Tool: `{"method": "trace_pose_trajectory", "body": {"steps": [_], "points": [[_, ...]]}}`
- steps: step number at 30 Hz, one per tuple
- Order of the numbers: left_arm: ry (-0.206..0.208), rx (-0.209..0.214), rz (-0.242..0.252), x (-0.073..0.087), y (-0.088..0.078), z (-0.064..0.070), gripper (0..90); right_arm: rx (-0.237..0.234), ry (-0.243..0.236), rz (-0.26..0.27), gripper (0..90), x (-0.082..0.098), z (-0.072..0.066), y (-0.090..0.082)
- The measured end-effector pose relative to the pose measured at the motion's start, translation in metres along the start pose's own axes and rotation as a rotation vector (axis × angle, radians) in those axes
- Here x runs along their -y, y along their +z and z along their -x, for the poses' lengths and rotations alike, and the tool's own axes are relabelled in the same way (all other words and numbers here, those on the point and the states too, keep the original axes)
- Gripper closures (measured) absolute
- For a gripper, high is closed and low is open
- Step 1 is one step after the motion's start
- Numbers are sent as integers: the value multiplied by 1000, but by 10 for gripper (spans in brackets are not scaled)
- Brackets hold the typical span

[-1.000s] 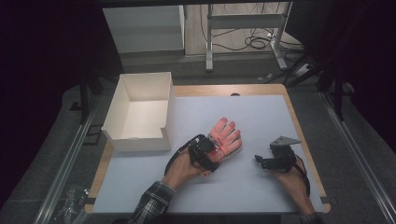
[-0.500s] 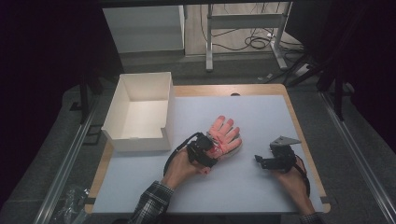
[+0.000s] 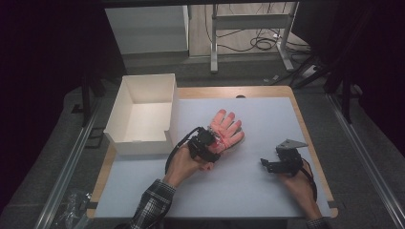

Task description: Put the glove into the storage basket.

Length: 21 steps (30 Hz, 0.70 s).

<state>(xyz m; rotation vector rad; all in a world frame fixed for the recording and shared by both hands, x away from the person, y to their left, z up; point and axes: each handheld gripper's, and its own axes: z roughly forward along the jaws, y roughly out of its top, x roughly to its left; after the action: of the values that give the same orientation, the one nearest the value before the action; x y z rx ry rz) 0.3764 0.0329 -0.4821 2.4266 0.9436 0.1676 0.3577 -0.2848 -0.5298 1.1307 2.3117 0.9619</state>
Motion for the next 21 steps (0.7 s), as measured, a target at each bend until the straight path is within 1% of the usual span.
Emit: {"method": "trace_pose_trajectory", "body": {"steps": [6, 10, 15, 21], "points": [[-29, -24, 6, -9, -8, -9, 410, 1, -2, 1, 188, 0, 0, 0], [-52, -39, 17, -15, -17, -14, 408, 1, 0, 0, 188, 0, 0, 0], [-79, -55, 38, -28, -30, -21, 404, 1, 1, -1, 188, 0, 0, 0], [-98, -79, 34, -43, -43, -31, 401, 0, 0, -1, 188, 0, 0, 0]]}}
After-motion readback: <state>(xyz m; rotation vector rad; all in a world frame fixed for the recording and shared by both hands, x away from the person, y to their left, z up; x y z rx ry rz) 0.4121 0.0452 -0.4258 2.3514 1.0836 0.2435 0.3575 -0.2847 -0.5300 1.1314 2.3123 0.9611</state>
